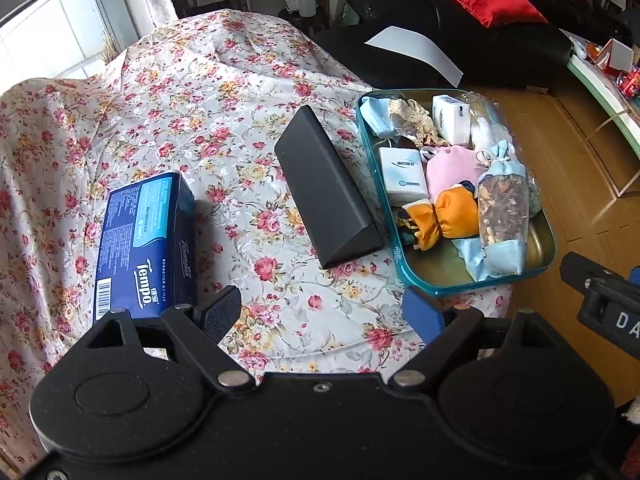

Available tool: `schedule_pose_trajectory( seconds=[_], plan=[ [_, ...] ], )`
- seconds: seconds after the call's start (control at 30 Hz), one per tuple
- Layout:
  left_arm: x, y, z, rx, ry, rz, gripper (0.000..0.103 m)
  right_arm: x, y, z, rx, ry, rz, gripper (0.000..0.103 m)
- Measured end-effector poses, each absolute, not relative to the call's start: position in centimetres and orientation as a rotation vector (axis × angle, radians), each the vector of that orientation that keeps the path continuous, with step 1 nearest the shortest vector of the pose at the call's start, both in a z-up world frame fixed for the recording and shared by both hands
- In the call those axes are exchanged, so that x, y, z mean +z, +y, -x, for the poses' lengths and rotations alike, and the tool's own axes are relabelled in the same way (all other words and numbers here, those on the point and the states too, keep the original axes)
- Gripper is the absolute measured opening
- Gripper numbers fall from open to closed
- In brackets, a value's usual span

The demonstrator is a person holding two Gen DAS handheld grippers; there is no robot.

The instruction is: Organize soft objects

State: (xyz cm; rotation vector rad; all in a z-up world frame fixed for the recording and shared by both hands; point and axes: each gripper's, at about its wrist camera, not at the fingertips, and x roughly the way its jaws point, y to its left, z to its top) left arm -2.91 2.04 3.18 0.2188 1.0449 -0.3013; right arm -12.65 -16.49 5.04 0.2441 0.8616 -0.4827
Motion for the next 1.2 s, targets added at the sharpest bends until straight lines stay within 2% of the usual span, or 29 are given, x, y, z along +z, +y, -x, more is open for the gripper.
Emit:
schedule_pose_trajectory(
  seconds=[1.2],
  plan=[
    [2.4,1.3,3.1,-0.310,1.078,-0.246,0.085,3.8,-17.1,12.5,-0.490,0.888,-0.275,0.083]
  ],
)
